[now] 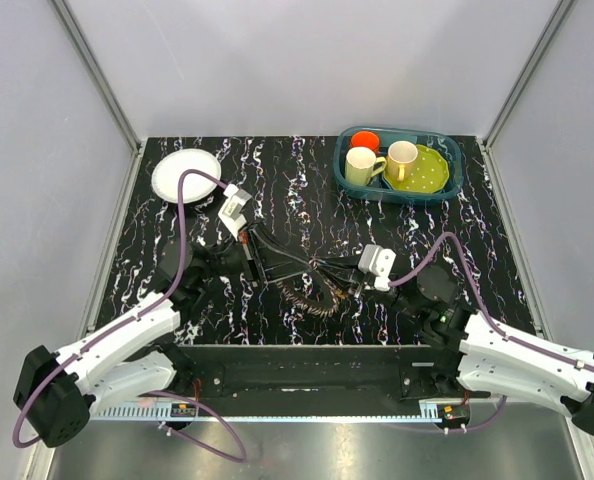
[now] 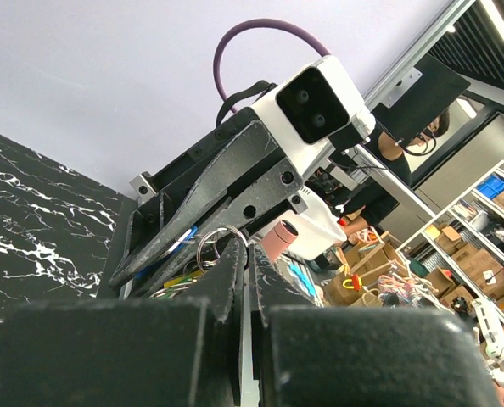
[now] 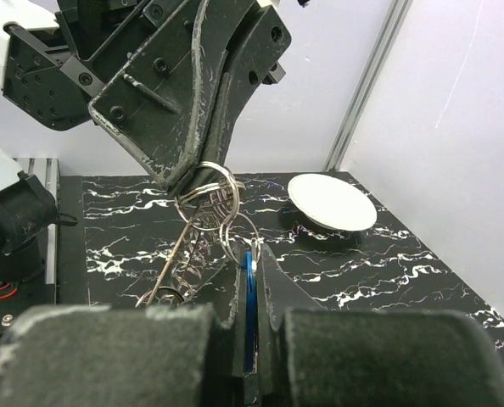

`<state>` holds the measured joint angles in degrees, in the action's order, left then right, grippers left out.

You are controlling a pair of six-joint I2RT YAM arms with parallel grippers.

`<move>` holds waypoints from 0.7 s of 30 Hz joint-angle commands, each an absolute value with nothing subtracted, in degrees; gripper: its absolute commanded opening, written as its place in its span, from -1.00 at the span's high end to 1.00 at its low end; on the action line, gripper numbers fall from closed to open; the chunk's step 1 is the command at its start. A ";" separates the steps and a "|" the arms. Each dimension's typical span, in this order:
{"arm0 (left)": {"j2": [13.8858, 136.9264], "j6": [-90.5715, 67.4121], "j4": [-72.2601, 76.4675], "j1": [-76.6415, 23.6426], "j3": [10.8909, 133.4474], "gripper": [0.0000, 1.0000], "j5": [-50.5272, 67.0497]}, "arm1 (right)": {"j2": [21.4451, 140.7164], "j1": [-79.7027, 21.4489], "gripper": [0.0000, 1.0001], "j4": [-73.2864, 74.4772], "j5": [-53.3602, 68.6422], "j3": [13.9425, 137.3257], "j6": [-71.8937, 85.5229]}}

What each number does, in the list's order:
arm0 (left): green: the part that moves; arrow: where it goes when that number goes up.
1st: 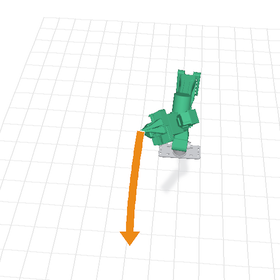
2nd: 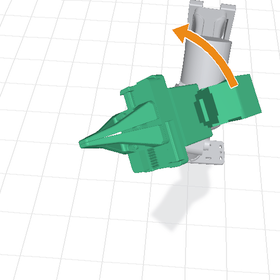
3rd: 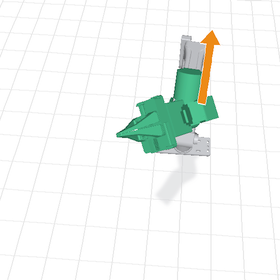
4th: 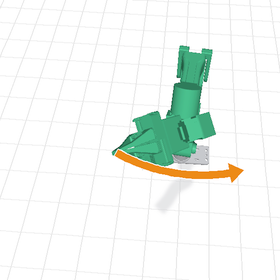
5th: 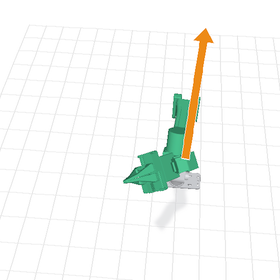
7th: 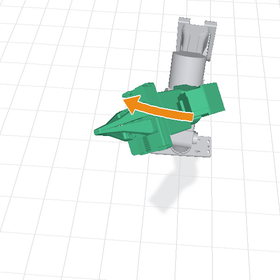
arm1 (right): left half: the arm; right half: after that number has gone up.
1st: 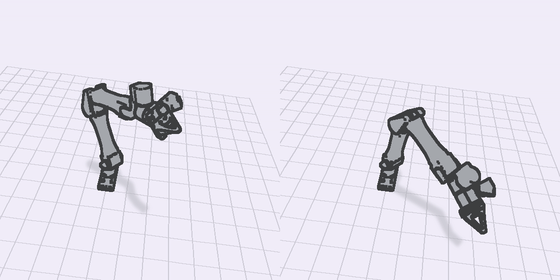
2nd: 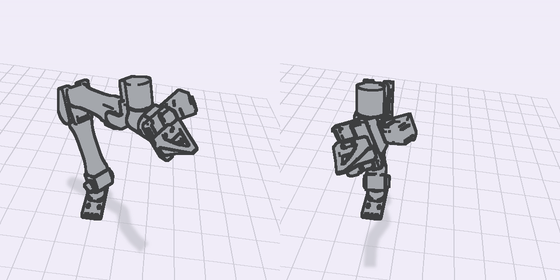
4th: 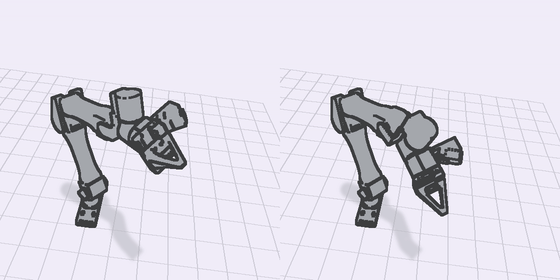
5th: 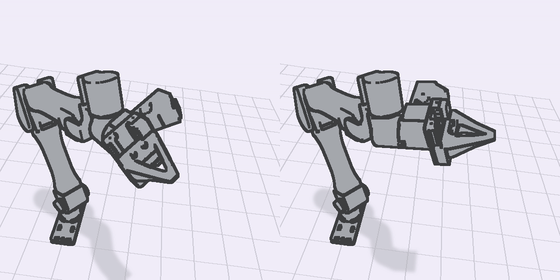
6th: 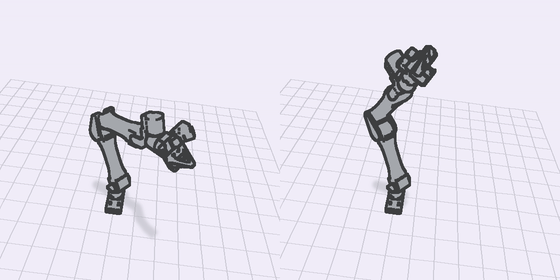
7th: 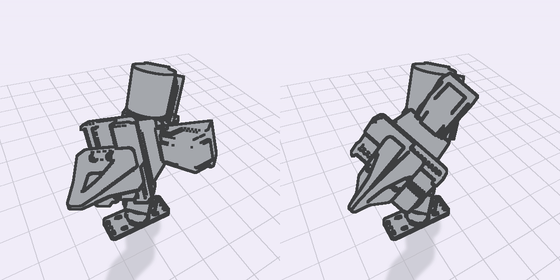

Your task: Remove the keys from the keyring

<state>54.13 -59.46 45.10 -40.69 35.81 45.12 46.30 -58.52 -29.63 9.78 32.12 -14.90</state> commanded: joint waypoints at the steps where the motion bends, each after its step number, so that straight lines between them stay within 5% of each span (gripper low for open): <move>1: 53.53 -63.63 57.83 -40.87 36.82 1.00 48.96 | 47.81 -57.83 1.00 -30.23 7.29 33.22 -15.56; 12: 53.87 -63.72 59.41 -40.25 36.12 1.00 50.88 | 46.67 -57.83 1.00 -31.73 2.73 32.17 -14.32; 21: 60.55 -74.35 75.41 -40.08 35.77 1.00 56.42 | 48.08 -57.83 1.00 -30.23 2.11 34.98 -16.52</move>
<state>60.14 -67.51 58.30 -39.44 34.98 49.54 47.24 -58.57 -31.62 8.43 32.47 -14.85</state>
